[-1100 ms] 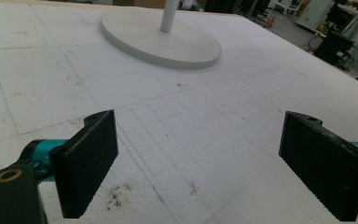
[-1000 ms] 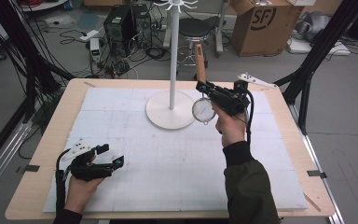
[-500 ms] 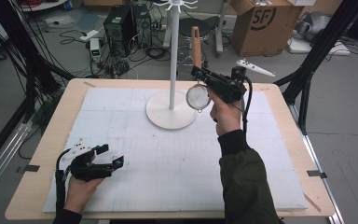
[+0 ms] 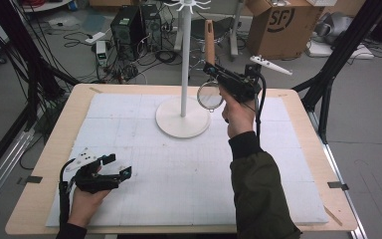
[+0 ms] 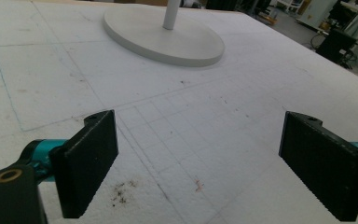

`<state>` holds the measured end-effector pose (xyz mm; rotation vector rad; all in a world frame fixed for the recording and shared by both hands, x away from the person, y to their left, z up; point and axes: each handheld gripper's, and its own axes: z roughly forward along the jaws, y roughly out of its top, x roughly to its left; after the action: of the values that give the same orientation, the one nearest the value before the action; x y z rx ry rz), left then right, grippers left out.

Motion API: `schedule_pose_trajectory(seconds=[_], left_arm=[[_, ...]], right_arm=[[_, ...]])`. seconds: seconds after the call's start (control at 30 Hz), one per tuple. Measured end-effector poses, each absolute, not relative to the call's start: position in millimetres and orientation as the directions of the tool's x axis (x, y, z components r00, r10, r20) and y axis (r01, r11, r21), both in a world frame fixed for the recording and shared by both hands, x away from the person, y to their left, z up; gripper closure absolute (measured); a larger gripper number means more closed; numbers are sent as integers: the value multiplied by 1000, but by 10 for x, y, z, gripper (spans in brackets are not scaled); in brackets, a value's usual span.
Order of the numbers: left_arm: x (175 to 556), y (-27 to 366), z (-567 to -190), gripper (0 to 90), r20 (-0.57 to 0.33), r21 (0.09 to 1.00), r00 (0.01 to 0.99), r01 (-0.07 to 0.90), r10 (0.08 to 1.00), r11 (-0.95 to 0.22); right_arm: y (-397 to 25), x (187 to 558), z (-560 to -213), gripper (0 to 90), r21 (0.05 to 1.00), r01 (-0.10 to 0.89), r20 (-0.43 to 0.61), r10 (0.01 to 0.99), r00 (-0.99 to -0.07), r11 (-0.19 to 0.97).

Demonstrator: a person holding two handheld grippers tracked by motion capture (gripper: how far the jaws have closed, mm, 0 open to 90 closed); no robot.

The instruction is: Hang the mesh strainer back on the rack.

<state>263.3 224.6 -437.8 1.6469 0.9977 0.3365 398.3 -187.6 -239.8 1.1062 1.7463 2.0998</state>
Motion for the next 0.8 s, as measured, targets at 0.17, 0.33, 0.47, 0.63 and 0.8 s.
schedule_pose_trajectory(seconds=[0.17,0.33,0.47,0.63,0.8], left_arm=[[2635,2247,-4384,123,-272,902,603,430,750,-19],[2637,2256,-4385,123,-270,903,599,429,754,-17],[2638,2265,-4388,123,-273,903,598,430,753,-14],[2639,2264,-4393,123,-269,901,599,433,754,-22],[2640,2258,-4397,123,-271,901,599,433,754,-21]], right_arm=[[-1850,4031,-2339,711,910,295,413,583,-700,-291],[-1833,4100,-2260,711,908,289,415,575,-705,-302],[-1851,4181,-2188,711,908,279,416,582,-699,-314],[-1889,4228,-2130,711,905,273,420,578,-700,-328],[-1932,4287,-2146,711,887,308,457,551,-698,-345]])
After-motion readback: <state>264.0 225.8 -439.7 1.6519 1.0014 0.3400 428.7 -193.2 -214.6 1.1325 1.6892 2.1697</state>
